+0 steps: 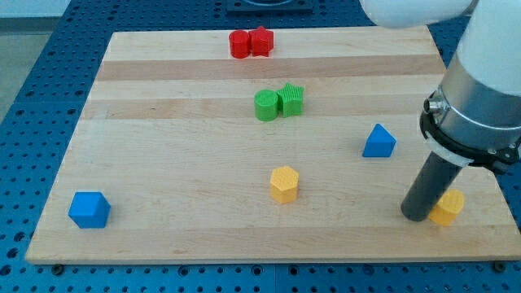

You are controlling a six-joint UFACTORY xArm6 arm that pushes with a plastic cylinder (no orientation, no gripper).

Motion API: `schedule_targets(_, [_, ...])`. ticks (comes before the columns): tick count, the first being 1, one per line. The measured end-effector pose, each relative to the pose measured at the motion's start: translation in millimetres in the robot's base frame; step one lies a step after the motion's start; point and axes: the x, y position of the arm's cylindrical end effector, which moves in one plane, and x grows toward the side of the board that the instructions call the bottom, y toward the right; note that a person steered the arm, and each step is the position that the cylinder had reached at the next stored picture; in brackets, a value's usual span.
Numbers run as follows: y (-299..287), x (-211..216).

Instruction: Push the hexagon to the top left of the heart

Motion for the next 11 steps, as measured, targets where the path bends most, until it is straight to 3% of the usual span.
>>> schedule_targets(3, [21,0])
schedule_targets(4, [-20,8])
schedule_targets(6, [-158,35])
schedule_targets(7, [-214,22])
schedule_targets(8, [-231,-4])
schedule_targets(11, [-171,-38])
